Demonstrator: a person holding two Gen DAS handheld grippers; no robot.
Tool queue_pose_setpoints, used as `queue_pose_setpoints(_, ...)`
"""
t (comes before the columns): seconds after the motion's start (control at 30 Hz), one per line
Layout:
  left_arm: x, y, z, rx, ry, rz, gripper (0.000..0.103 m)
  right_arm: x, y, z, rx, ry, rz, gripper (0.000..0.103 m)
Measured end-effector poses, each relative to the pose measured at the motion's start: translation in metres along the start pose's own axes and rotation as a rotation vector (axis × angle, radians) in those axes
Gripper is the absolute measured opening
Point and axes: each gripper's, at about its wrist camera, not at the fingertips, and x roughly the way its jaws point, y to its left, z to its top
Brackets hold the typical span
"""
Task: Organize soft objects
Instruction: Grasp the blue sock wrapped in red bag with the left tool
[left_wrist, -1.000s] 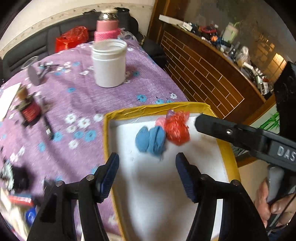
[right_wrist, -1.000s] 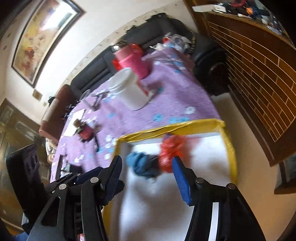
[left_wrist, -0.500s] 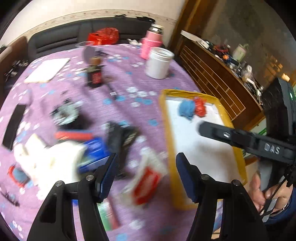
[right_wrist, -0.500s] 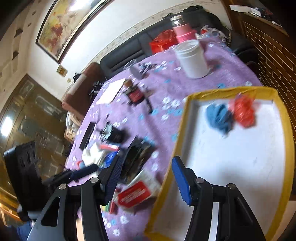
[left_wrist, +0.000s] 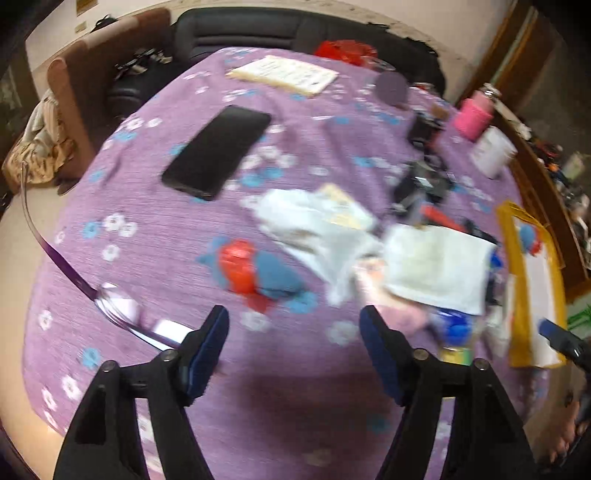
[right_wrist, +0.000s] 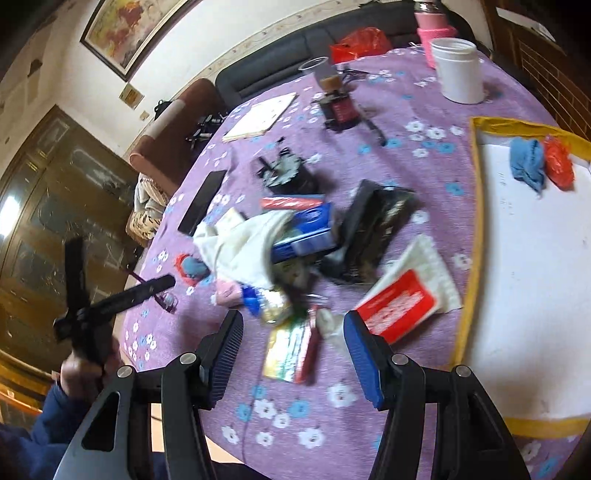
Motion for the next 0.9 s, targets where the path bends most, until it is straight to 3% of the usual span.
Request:
queue_pose_setpoints(0.1,0.015,0.016,0.013,0.004,0.025,0.029,0.076,0.004,0.011,-0.005,0.004,-0.004,-0.011,0.062)
queue_pose_setpoints(0.13,0.022,0.017,0.016,0.019,0.041,0.033,0.082,0.005,0.014,-0.007,0.005,-0.006,-0.014,0.062)
queue_pose_setpoints(0.2,0.035,0.020,0.019,0.046,0.052,0.095,0.082,0.007,0.018,-0.010,0.010,-0.009,-0.026,0.062)
queue_pose_setpoints(0.4,0.071,0.022,0.028,0.066,0.118,0.088,0.082,0.006,0.016,-0.017,0.038,-0.009,-0.061,0.067)
queue_pose_setpoints(0.47,0.074,0.022,0.030,0.065,0.097,0.083,0.080,0.007,0.016,-0.019,0.038,0.002,-0.072,0.067)
queue_pose_setpoints(0.5,0.074,0.021,0.030,0.071,0.089,0.084,0.074,0.010,0.017,-0.021,0.034,0.012,-0.080,0.067)
queue_pose_setpoints(0.53,0.072,0.018,0.030,0.083,0.076,0.073,0.061,0.013,0.018,-0.022,0.030,0.024,-0.087,0.068)
queue_pose_setpoints(0.63,0.066,0.007,0.025,0.125,0.065,0.062,0.050,0.027,0.021,-0.027,0.016,0.067,-0.104,0.070)
queue_pose_setpoints(0.9,0.023,-0.008,-0.012,0.152,0.019,-0.055,0.049,0.084,0.038,-0.030,-0.074,0.196,-0.203,0.070)
